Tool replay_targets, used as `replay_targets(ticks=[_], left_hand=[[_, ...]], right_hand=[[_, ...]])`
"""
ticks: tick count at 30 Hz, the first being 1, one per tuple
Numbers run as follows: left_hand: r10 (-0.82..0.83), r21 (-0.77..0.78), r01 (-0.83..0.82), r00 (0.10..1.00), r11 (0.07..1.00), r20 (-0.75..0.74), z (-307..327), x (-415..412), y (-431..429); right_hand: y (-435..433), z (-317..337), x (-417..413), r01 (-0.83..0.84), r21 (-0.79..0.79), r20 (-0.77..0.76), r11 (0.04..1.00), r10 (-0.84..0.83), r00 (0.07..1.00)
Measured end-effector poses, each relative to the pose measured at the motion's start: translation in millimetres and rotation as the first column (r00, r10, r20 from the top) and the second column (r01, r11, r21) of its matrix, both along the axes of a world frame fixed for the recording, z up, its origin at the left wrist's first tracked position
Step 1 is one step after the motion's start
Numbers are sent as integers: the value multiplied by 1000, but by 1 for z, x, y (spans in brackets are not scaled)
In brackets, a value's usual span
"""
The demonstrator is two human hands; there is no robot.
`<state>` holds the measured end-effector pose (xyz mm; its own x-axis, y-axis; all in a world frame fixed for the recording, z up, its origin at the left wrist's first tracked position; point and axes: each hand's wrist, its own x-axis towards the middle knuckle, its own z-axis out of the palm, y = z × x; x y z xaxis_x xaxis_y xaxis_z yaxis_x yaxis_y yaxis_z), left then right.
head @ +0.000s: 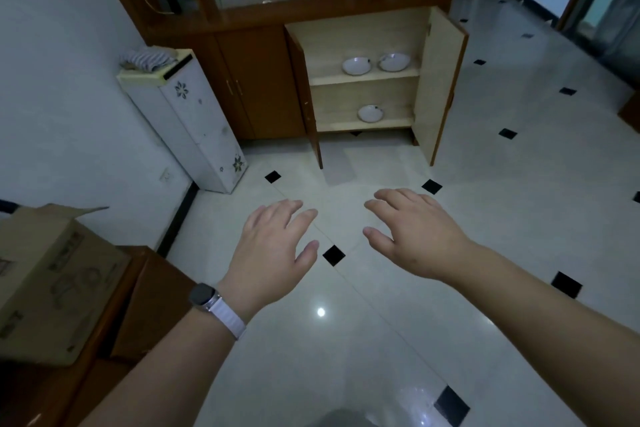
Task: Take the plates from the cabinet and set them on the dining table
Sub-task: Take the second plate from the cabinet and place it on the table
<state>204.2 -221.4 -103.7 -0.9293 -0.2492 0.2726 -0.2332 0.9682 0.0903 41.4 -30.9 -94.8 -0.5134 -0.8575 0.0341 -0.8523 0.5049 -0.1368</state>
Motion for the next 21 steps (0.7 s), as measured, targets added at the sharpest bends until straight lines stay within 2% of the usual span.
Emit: replay_targets(ticks=[5,12,16,21], left_hand=[[-59,-11,59,998,998,-15,-3,-54,-34],[-116,36,115,993,993,12,-29,-138,-91],[-171,-22,173,983,985,74,-42,-202,-153],[-167,-30,170,982,985,89,-36,-288,-240]], right_hand=[[-19,8,-45,52,5,-21,999,-52,998],[-62,-11,-114,132,48,-7,990,-132,991],[-108,-16,-170,189,72,-4,979,-189,982],[-179,-5,-237,222,126,-59,967,-216,975]])
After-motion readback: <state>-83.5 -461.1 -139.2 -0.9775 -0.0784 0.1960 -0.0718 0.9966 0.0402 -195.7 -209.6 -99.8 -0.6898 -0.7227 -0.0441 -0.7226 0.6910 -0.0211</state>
